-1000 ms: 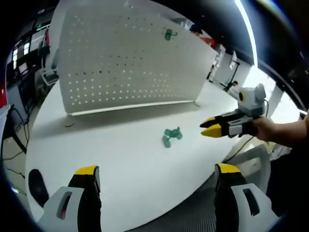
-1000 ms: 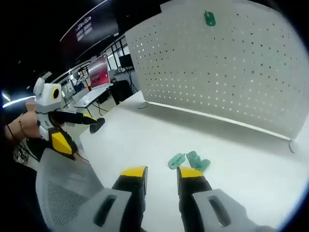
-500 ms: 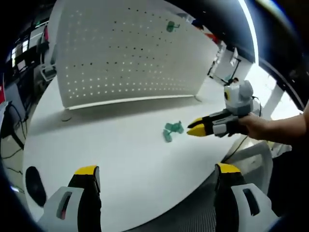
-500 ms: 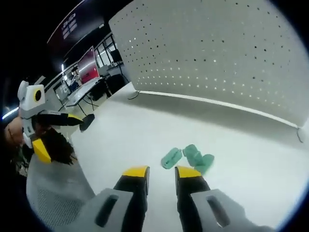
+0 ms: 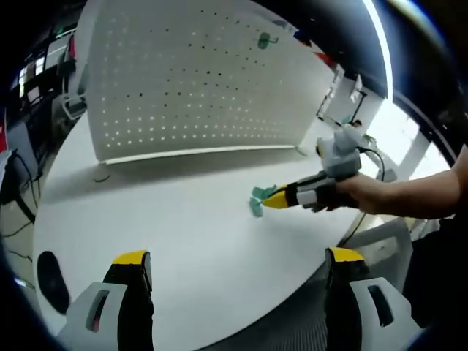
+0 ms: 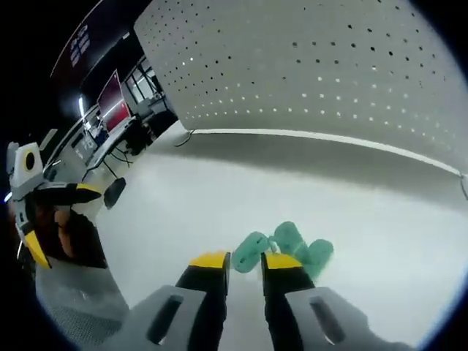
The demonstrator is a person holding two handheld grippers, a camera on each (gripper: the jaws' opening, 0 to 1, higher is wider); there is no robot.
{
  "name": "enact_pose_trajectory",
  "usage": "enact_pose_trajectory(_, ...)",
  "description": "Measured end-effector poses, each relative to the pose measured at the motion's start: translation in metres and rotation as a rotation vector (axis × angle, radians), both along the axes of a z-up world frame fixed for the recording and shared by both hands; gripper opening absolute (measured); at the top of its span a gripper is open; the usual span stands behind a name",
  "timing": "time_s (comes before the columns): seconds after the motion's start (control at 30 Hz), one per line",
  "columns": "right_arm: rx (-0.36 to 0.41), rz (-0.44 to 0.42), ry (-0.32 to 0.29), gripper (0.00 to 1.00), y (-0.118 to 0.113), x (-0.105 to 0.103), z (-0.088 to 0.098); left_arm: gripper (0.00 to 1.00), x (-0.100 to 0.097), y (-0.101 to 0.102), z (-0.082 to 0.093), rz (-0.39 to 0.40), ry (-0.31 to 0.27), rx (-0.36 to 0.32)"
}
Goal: Insert the hook assembly into the mounting plate slot until the hook locks in place.
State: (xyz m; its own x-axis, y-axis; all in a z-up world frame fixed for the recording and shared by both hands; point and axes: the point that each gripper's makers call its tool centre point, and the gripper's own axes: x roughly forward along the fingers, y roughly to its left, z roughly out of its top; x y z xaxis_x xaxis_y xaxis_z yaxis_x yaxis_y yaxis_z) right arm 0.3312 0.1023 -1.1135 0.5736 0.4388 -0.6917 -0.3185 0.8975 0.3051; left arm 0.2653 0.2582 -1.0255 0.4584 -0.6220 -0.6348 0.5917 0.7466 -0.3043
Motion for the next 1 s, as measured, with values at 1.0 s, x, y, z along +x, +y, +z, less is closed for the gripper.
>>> enact_pose_trajectory(1.0, 0.145, -0.117, 0.024, 0.0, 0.016, -0.005, 0.023, 1.0, 0.0, -0.004, 0.003, 0.005, -0.008, -0.009)
